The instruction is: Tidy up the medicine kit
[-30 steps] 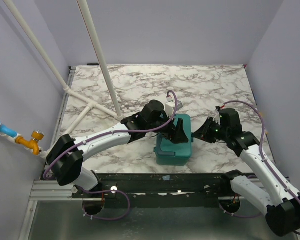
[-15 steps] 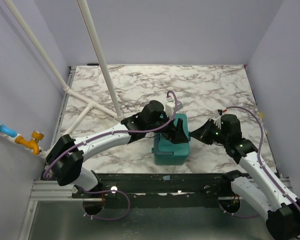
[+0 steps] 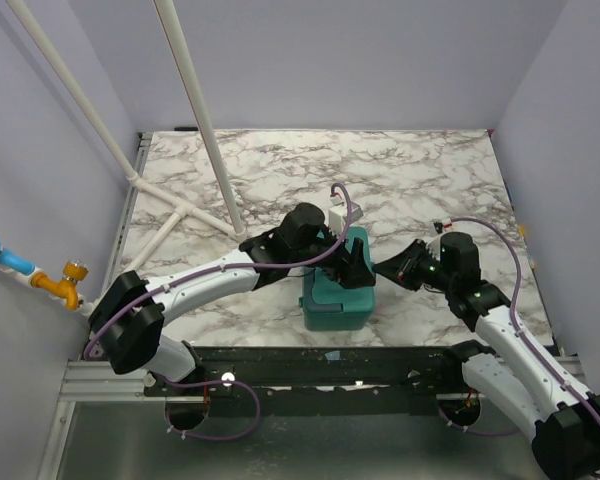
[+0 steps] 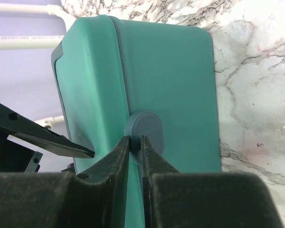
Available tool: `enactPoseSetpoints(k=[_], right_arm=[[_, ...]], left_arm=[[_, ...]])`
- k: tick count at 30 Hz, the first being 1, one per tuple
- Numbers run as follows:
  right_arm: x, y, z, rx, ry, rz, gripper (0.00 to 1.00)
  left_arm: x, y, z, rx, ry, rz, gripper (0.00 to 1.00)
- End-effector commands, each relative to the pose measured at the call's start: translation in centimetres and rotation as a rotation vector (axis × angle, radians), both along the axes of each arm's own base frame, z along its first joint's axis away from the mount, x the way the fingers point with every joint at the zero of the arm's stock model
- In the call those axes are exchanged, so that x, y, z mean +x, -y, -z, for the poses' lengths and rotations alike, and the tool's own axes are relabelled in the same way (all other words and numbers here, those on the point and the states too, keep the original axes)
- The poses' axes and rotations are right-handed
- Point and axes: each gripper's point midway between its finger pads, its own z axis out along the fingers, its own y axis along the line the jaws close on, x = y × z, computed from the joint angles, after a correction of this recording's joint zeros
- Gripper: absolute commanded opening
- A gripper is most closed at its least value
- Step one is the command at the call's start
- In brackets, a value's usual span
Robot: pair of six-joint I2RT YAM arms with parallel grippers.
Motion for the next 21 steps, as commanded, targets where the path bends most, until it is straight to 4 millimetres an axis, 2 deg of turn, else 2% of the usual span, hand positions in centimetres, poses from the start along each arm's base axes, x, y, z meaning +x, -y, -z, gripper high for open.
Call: enactPoseSetpoints(k=[1,7,10,17,21], right_arm=[[-2.4,-0.2,2.5,-0.008,-0.123,-0.047,0.17],[-1.4,1.4,1.6,-0.137,-0.071,-0.008,0.25],[-0.6,2.8,0.5,-0.232,-0.031,0.021,0.31],[1.3,5.0,-4.1,-0.376,0.118,0.069,0.39],[1.9,5.9,-6.9,-0.427,0.199,0.086,0.47]], left_arm=[[-1.9,-3.1,6.9,0.238,-0.142,-0.032,0.74],[-1.3,-3.3,5.4,0.236,-0.103,-0.051,0.74],[-1.1,-3.4,3.4,0.211,-0.072,-0.062,0.74],[0.0,-4.8,-2.4,0.176,0.05,-0.133,0.74],[0.5,-6.6,-4.7,0.182,0.108,-0.2,0.75]])
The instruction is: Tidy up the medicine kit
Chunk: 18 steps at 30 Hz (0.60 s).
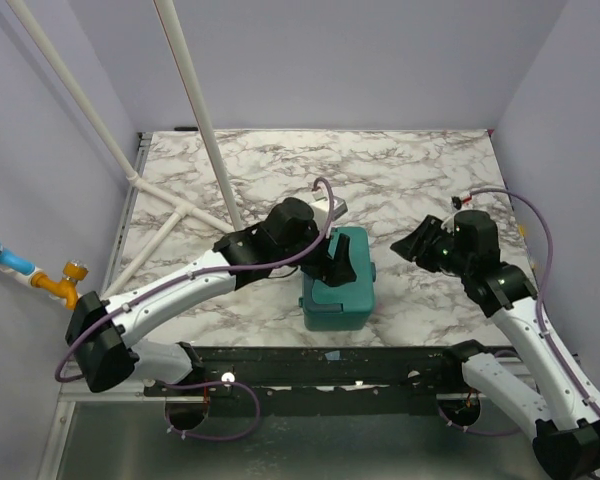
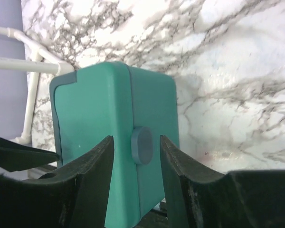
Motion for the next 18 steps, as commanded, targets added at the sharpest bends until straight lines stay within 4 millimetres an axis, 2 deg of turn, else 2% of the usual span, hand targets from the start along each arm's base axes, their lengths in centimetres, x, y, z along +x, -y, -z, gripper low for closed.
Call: enactPoseSetpoints(k=[1,7,9,11,15,18], right_arm=[[0.3,2.1,-2.5,-0.136,0.085,0.022,0.5],[0.4,3.2,-4.5,-0.198,0.141,0.031,0.66],[0.2,3.3,-5.3,-0.19,0.164,0.037,0.79],[0.0,3.4,-6.2,-0.182,0.198,0.038,1.0],[-0.6,4.3,-7.6,-0.179,0.268,0.084,1.0],[-1.3,4.3,-8.2,-0.143,0.324,0.089,1.0]], left_arm=[[0.8,-3.0,-3.5,0.038,0.106,-0.103,0.75],[1.5,-7.7,-6.2,0.073,0.217,-0.261,0.79],[1.7,-9.5,-6.4,0.095,0.249,-0.318,0.81],[1.6,-11.0,-6.6,0.104,0.271,-0.36,0.83],[1.1,-14.1,-6.7,0.099,0.304,-0.445,0.98],[0.5,-16.2,-6.7,0.078,0.318,-0.501,0.99]])
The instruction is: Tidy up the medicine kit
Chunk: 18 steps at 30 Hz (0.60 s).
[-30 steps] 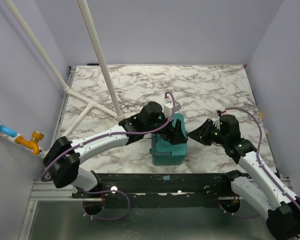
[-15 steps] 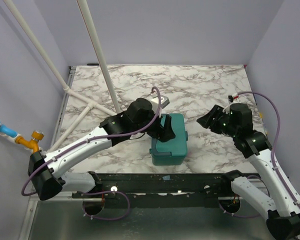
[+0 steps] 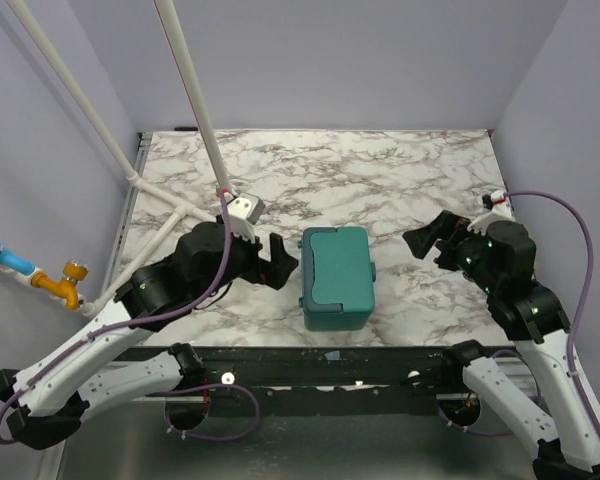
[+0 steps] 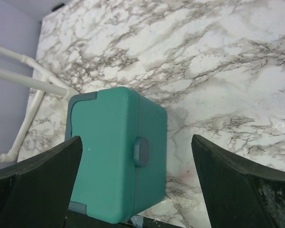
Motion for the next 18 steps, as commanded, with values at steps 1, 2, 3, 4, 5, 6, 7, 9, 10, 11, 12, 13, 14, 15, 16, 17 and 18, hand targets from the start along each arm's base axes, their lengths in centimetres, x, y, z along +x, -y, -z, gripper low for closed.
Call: enactPoseSetpoints(k=[1,2,3,4,5,6,7,9,10,11,12,13,14,15,16,17,18], right_arm=[[-1.0,0.7,-1.6,0.027,0.097,0.025,1.0],[-1.3,0.6,-1.8,0.056,0.108,0.023,1.0],[-1.9,0.0,-2.1,0.086,0.118,-0.007,1.0],[-2.3,-0.3,-2.4,0.102,0.127,-0.032,1.0],[-2.9,-0.8,-2.6,0.113,0.137,-0.07,1.0],[-3.2,-1.1,-2.8,0.114,0.141,-0.093,1.0],[-3.5,-1.3,-2.7,0.113,0.137,-0.11,1.0],[-3.7,-1.2,-2.3,0.111,0.123,-0.107,1.0],[-3.7,-1.0,-1.9,0.109,0.114,-0.094,1.0],[-3.7,-0.8,-1.6,0.109,0.105,-0.08,1.0],[-3.6,-0.5,-1.3,0.108,0.098,-0.059,1.0],[-3.6,-0.3,-1.0,0.113,0.092,-0.043,1.0],[-3.6,-0.2,-0.9,0.117,0.092,-0.033,1.0],[-3.6,-0.1,-0.8,0.127,0.092,-0.02,1.0],[-3.6,0.1,-0.9,0.135,0.099,-0.005,1.0],[-3.7,0.3,-0.9,0.143,0.105,0.007,1.0],[-3.7,0.6,-1.0,0.147,0.113,0.025,1.0]], left_arm=[[-0.2,-4.6,1.4,0.036,0.029,-0.147,0.99],[-0.5,-5.2,1.4,0.023,0.036,-0.162,0.99],[-0.7,-5.7,1.7,0.023,0.035,-0.173,0.99],[-0.9,-6.4,2.1,0.017,0.037,-0.186,0.99],[-1.1,-6.9,2.3,0.009,0.039,-0.198,0.99],[-1.4,-7.5,2.7,0.001,0.04,-0.21,0.99],[-1.6,-7.9,2.9,-0.011,0.044,-0.218,0.99],[-2.0,-8.6,3.5,-0.035,0.046,-0.235,0.99],[-2.2,-8.9,3.9,-0.043,0.046,-0.239,0.99],[-2.4,-9.2,4.0,-0.058,0.049,-0.241,0.99],[-2.6,-9.5,4.3,-0.068,0.051,-0.242,0.99],[-2.8,-9.7,4.4,-0.081,0.055,-0.246,0.99],[-3.0,-10.0,4.6,-0.087,0.055,-0.249,0.99],[-3.2,-10.3,4.8,-0.095,0.056,-0.251,0.99],[-3.4,-10.5,4.9,-0.1,0.059,-0.254,0.99],[-3.5,-10.8,5.1,-0.104,0.06,-0.259,0.99],[-3.7,-11.1,5.2,-0.111,0.062,-0.263,0.99]])
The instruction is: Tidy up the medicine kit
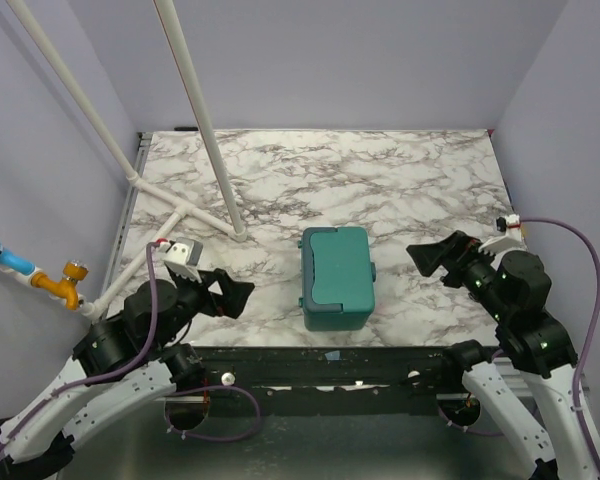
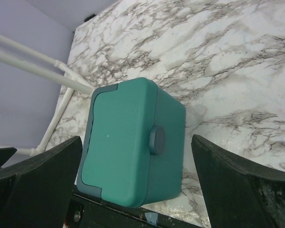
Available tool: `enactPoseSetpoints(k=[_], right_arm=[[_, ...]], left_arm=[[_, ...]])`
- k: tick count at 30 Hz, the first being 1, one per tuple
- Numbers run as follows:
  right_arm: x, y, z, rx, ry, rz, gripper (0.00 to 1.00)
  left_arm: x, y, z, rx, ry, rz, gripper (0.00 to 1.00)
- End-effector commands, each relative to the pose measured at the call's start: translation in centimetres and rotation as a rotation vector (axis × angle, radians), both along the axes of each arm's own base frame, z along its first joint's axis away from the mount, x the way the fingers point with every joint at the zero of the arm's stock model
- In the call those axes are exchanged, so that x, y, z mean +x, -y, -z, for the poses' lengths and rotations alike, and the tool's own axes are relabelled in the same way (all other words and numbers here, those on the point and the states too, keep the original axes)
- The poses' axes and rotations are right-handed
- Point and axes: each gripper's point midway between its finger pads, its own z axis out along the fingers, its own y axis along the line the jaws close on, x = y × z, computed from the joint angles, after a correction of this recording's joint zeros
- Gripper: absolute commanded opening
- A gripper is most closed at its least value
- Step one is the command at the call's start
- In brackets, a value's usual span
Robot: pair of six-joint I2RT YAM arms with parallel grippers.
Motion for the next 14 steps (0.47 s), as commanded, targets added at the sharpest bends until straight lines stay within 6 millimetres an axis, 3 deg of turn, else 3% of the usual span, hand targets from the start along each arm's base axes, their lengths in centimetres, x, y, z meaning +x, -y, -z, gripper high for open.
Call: enactPoseSetpoints(k=[1,7,11,14], right_arm=[[-0.4,1.1,0.2,0.042,0.004,0.076,1.0],[-0.9,2.5,0.5,0.04,0.009,0.15,1.0],[-2.0,2.4,-0.7,0.043,0.065,0.112,1.0],[-1.8,3.8,-0.7,0.045,0.058,0.197,1.0]], left_arm=[[-0.4,-1.6,0.8,-0.023,0.002,-0.05,0.99],[-1.1,-3.1,1.4,-0.057,0.028,-0.069,0.99],[-1.3,-3.7,0.9,-0.095,0.065,-0.078,0.99],[-1.4,-3.9,0.7,-0.115,0.081,-0.084,0.99]])
